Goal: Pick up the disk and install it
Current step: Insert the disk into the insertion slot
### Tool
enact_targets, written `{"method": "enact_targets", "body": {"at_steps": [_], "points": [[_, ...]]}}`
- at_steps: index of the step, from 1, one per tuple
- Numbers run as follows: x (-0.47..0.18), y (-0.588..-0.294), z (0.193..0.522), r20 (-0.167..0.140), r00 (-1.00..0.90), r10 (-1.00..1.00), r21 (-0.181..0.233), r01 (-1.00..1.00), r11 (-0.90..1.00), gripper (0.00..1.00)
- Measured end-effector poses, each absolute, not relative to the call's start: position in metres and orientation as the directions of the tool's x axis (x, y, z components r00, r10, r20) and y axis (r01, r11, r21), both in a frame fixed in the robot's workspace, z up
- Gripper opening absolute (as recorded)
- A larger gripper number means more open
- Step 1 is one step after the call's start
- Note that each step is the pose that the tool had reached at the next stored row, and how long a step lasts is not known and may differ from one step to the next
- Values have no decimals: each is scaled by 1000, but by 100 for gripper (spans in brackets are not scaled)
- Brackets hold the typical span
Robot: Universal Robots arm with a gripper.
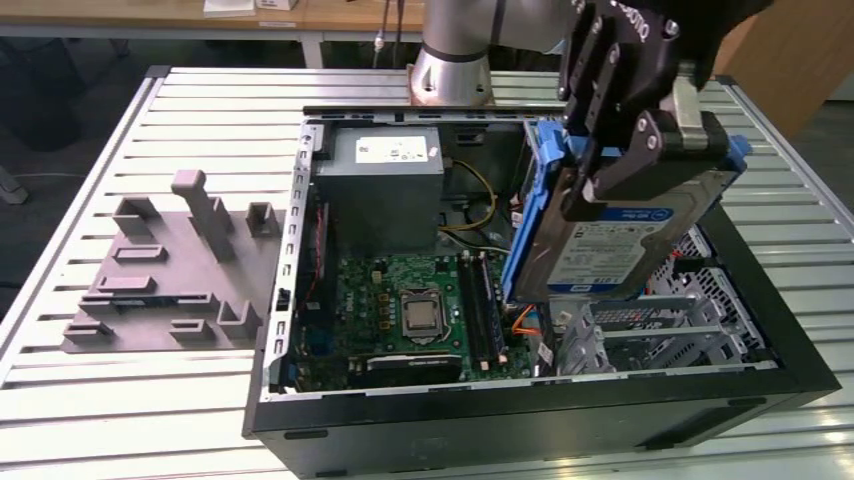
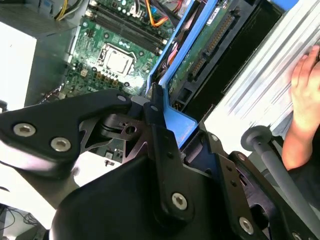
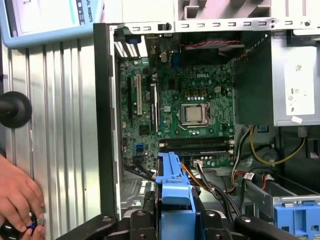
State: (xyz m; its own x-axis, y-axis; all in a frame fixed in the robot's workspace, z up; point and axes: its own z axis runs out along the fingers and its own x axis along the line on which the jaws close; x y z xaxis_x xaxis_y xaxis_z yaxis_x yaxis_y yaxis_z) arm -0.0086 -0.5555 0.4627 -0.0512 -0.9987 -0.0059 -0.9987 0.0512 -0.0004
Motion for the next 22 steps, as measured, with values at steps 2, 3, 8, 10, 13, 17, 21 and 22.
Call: {"method": "enact_targets", "body": {"at_steps": [2,3,8,10,13,17,21,22], "points": [[-2,-556,462,-6,-51,-999,0,-999,51,37],[1,-557,462,-6,-51,-999,0,-999,51,37],[12,-565,460,-6,-51,-999,1,-999,51,37],[17,-565,459,-6,-51,-999,1,-999,51,37],[25,-565,458,-6,-51,-999,1,-999,51,37],[35,-565,457,-6,-51,-999,1,-999,51,37],[38,-566,456,-6,-33,-999,1,-999,33,37],[38,-566,455,-6,-30,-1000,1,-1000,30,37]]}}
